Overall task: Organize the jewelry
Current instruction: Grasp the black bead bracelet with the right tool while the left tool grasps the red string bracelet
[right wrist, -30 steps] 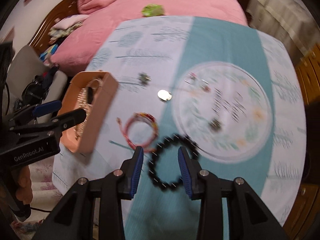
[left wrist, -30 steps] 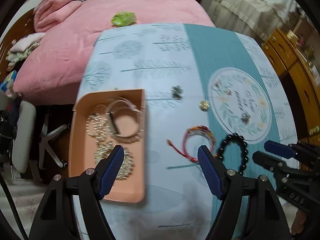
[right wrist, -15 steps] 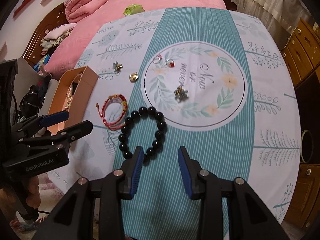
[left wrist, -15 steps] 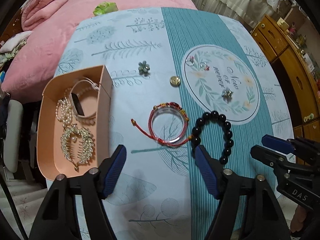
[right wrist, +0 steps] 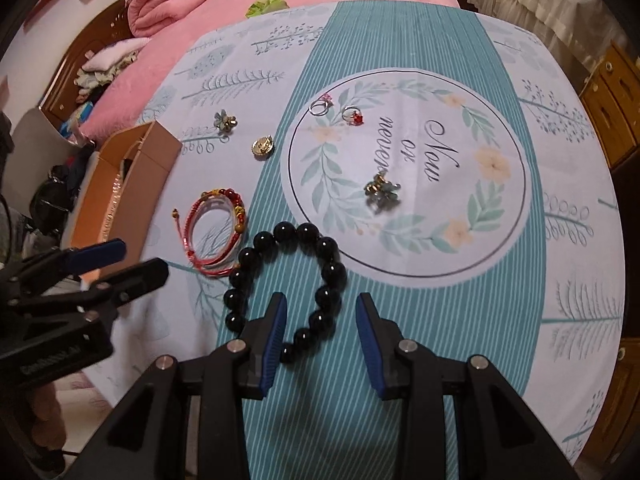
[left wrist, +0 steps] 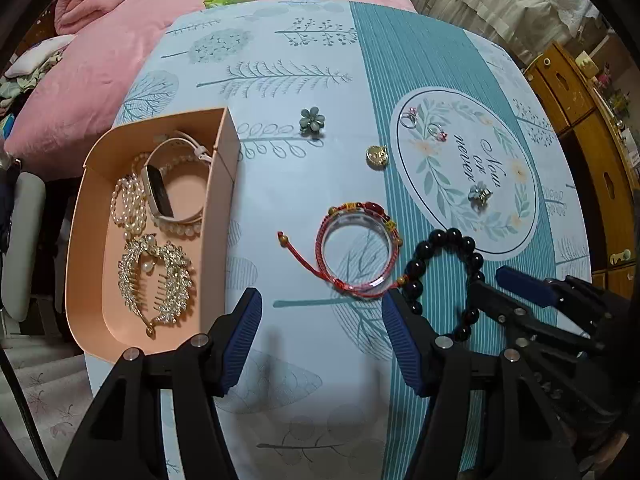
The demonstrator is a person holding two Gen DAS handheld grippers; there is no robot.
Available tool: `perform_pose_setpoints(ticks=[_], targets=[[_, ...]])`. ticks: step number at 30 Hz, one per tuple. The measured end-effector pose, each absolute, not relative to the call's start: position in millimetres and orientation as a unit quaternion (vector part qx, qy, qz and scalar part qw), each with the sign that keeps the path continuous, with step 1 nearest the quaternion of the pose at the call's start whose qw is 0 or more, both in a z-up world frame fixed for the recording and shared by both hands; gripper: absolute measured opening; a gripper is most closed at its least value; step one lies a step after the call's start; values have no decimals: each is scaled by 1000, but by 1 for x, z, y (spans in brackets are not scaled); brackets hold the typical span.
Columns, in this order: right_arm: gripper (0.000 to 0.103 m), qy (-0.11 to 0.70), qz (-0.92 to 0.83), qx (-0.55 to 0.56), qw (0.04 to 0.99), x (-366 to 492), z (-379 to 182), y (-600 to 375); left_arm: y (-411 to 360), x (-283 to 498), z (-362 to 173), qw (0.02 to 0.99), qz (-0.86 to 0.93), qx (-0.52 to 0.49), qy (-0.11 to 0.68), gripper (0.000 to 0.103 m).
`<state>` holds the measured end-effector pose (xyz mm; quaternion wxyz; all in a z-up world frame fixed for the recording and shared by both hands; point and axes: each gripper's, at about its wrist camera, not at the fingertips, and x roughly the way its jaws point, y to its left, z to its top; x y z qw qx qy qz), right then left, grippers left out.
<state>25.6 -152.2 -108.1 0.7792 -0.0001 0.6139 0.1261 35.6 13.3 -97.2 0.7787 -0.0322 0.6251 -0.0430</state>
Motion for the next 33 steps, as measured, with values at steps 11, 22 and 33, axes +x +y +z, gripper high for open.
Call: perform_pose_setpoints(ticks=[11,22,33], targets=[[18,609,115,-55,783,19,-124,-141,6,44,-100,777,-54,-24,626,61],[15,613,69,-16,787,6,-117,-187,-23,54,-114,767,-81,-8,636,61],[15,617,53,17,785,-4,-118,-207,-41,75,-139,744,-68,-11,664,32]])
